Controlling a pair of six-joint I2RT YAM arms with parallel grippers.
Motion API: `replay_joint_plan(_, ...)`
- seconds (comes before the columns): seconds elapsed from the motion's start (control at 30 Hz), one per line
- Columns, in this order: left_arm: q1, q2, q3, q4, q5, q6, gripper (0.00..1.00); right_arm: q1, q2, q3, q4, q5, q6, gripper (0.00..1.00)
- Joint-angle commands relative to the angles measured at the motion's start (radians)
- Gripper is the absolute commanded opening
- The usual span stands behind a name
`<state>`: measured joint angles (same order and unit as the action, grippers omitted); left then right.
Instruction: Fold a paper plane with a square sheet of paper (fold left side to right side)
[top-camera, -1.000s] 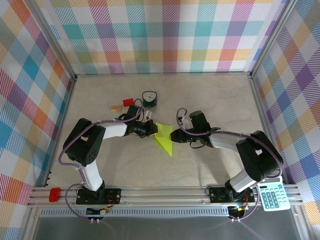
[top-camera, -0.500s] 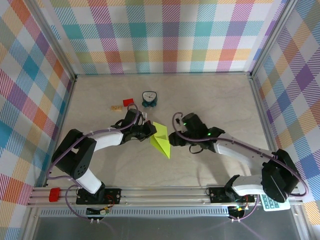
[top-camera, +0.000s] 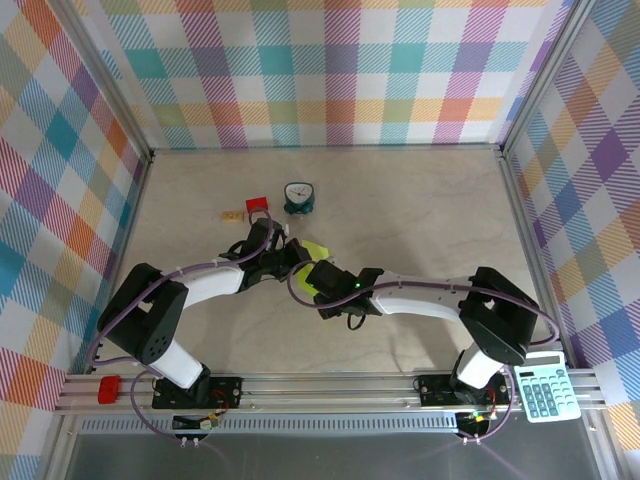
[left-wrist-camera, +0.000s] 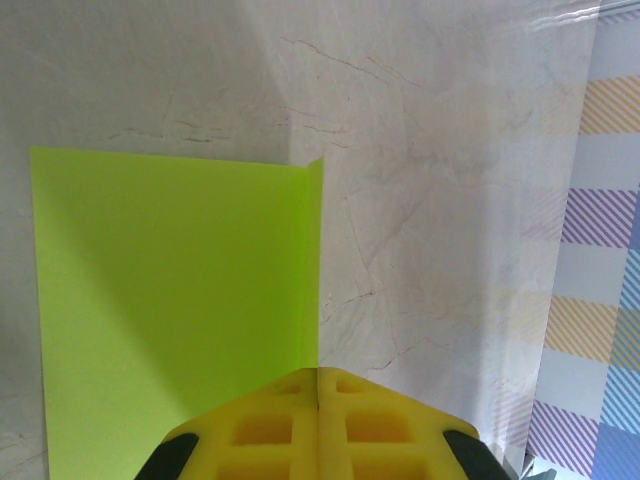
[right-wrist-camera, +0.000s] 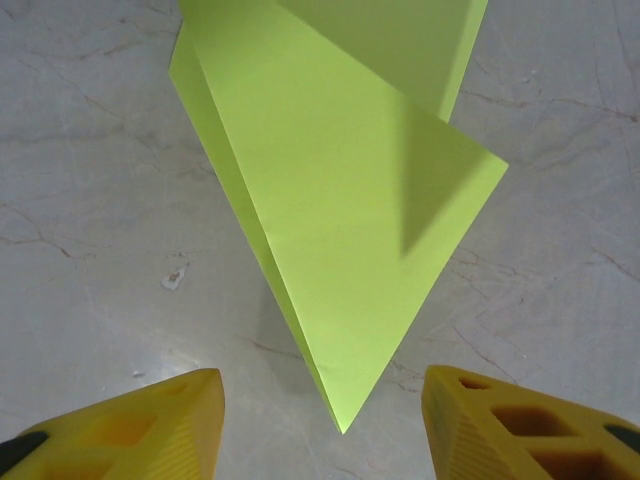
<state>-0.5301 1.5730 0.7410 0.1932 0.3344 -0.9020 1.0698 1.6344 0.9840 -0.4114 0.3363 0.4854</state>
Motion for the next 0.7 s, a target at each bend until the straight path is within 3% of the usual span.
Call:
replay_joint_plan(0.0,-0.007,-0.029,0.012,0.006,-0.003,-0.006,0.00,0.009,0.033,0.046,0.016,0.044,-0.018,0.54)
replay_joint_plan(0.4,-0.008,-0.041,0.018,-0.018,-0.006,0.009,0.00,0.011,0.117,0.083,0.054,0.072,-0.055,0.48)
replay_joint_plan(0.67,-0.008,-0.036,0.018,-0.019,-0.005,0.011,0.00,0.010,0.134,0.089,0.054,0.082,-0.058,0.40)
